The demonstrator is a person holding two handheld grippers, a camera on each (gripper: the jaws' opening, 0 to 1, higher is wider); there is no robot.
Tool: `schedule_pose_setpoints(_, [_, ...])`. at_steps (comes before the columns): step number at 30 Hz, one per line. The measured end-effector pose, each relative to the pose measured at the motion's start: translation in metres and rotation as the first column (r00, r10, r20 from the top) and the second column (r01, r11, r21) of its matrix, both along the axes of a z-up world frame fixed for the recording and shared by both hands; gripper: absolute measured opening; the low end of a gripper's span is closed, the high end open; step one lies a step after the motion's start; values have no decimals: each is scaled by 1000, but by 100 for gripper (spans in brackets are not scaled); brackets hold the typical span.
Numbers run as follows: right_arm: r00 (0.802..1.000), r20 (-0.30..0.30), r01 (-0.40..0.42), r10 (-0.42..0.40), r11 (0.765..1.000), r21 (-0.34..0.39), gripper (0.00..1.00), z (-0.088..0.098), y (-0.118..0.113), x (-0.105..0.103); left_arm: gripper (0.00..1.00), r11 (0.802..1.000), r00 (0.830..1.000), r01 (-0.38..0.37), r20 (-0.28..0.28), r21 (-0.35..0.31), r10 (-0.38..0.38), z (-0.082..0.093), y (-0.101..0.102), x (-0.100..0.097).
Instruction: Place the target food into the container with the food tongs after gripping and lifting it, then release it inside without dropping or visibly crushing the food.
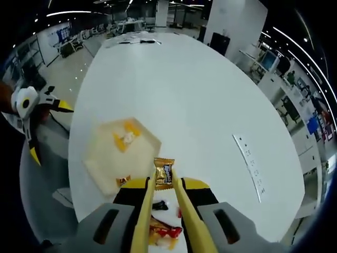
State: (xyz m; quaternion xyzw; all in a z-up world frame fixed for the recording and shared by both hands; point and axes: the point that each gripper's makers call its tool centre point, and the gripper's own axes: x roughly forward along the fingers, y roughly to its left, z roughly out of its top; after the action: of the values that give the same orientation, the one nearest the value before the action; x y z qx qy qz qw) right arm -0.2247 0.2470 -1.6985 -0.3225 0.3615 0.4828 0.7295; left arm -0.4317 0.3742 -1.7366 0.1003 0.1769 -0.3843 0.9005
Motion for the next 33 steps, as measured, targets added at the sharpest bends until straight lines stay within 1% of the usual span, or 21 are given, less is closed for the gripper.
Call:
schedule_pose_setpoints(24, [999,-11,-31,31,999,15,22,-3,37,-21,99,1000,1000,1,15,-3,-1,3,0,0])
schedule_pose_setpoints(30, [999,-14,-44,44,999,27,22,-2,50,-30,99,1000,1000,2,17,-3,-2,4,0,0])
schedule_pose_setpoints(33, [999,-16,-47,48,998,29,22,-5,56,-31,99,1000,1000,3,18,-2,-3,3,-1,0])
